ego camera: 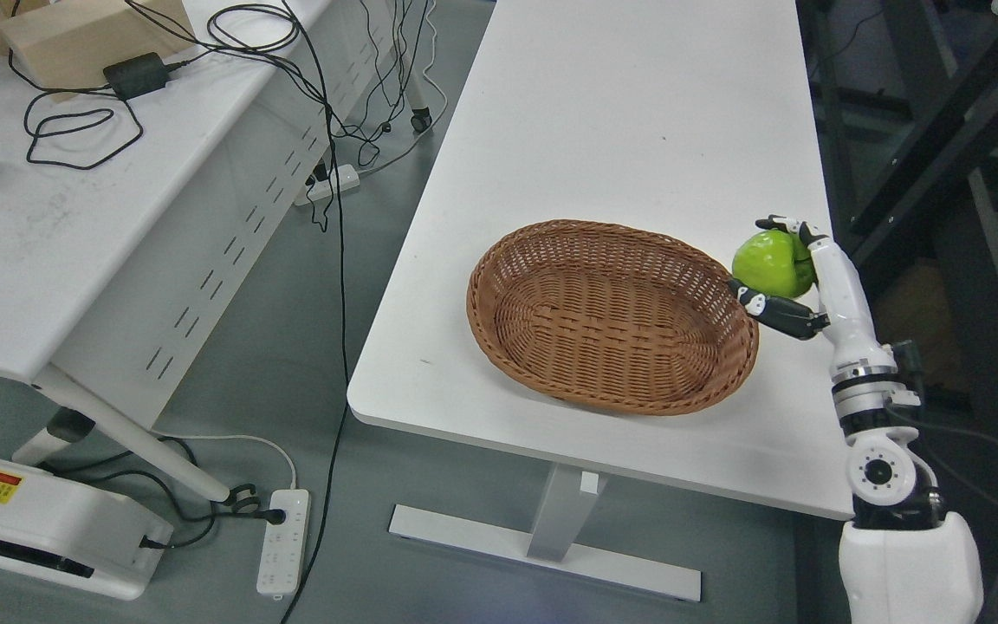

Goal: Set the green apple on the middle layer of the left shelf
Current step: 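Lift the green apple out of the basket with the right hand, then carry the green apple in the right hand while turning toward the shelf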

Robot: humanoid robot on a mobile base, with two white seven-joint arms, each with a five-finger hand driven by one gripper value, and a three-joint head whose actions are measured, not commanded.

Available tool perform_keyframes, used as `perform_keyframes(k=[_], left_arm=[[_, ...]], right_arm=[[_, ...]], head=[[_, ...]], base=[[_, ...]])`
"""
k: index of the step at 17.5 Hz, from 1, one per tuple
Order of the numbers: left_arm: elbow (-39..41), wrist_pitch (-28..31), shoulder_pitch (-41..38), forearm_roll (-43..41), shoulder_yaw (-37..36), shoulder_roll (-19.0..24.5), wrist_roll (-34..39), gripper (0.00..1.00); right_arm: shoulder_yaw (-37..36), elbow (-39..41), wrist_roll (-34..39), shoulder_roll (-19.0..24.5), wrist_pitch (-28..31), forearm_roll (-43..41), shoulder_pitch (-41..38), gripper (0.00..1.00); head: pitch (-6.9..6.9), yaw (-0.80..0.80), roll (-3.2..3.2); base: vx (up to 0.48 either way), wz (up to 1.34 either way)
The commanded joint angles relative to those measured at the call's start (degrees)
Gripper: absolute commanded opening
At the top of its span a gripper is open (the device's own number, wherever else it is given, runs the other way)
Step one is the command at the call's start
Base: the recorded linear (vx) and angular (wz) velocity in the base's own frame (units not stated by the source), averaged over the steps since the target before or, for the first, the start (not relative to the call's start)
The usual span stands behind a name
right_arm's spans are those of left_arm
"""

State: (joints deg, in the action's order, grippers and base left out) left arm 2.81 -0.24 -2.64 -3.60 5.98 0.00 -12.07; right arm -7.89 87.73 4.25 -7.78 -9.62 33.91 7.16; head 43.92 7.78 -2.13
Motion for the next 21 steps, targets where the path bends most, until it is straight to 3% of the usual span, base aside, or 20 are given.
perform_keyframes(k=[1,5,10,21], left_arm=[[0.0,-0.02,0.0,0.0,0.0,1.0,0.03,1.0],[0.0,-0.02,0.0,0.0,0.0,1.0,0.03,1.0],[0.0,-0.02,0.0,0.0,0.0,1.0,0.03,1.0],[0.0,-0.02,0.0,0.0,0.0,1.0,0.03,1.0]], right_arm=[[-7.31,4.37,-8.98,6.78,0.22,-0.68,-7.33,0.0],[-6.7,6.83,-10.4,6.78,0.22,-0.86,-8.66,0.0],[0.67,7.19,-13.12,6.78,0.3,-0.95,-12.52,0.0],[0.25,10.97,-13.48,6.78,0.22,-5.6,-12.79,0.0]], head=[[0.0,0.0,0.0],[0.0,0.0,0.0],[0.0,0.0,0.0],[0.0,0.0,0.0]], base=[[0.0,0.0],[0.0,0.0],[0.0,0.0],[-0.016,0.0]])
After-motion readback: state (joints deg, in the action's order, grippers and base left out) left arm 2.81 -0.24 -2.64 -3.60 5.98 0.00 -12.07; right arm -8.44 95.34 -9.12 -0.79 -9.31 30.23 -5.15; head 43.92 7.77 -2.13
